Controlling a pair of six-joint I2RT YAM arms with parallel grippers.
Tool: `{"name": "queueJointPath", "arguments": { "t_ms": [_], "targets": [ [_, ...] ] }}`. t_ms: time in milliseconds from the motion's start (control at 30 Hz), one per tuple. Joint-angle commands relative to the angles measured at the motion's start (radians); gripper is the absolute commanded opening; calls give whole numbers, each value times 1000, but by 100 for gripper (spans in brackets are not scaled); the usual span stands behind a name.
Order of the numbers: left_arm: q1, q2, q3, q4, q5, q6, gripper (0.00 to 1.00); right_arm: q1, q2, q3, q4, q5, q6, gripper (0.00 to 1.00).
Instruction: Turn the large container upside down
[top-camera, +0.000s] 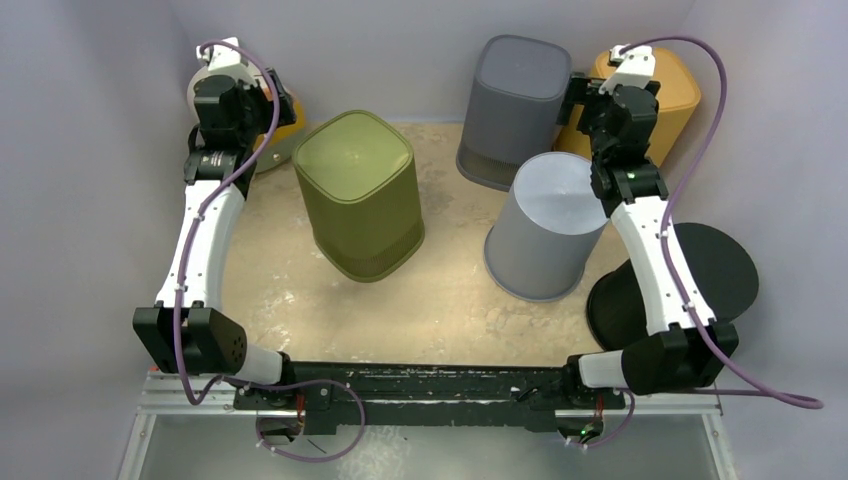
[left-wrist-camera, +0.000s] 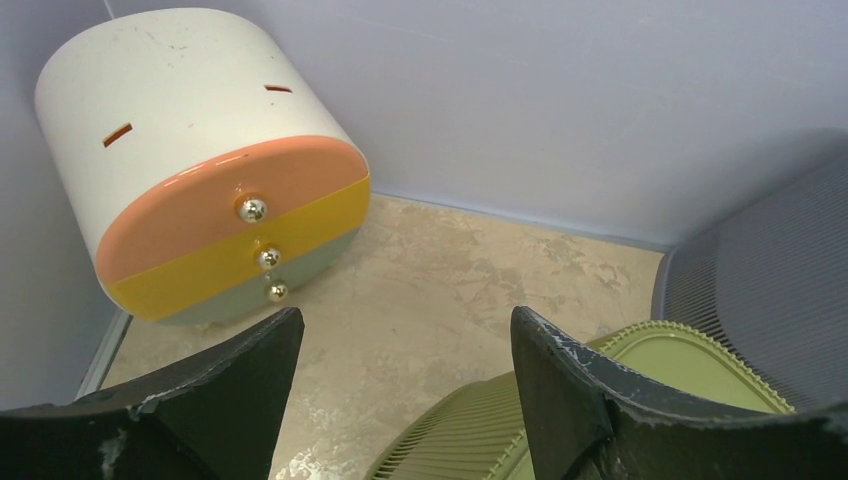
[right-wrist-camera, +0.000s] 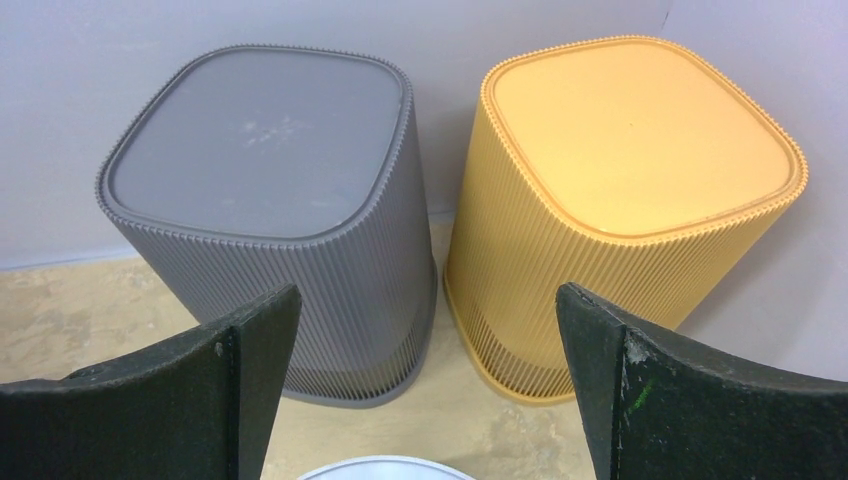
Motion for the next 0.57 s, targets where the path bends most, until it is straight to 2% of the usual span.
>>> {"name": "queueJointPath", "arguments": {
  "t_ms": [0,133,267,367,533],
  "targets": [
    [-4,-44,-15,21,-15,9,73,-1,-45,-31,57,-21,5,100],
    [-4,-52,-26,22,-18,8,73,1,-43,-42,73,29,19,100],
    [-4,-56,-30,22,-21,7,73,1,-57,-74,102,96,99,100],
    [-4,-58,-36,24,-21,4,73,1,-75,-97,125,96,115,100],
    [-4,-60,-42,25,-24,3,73,1,-44,-55,67,132,120,100]
  ]
}}
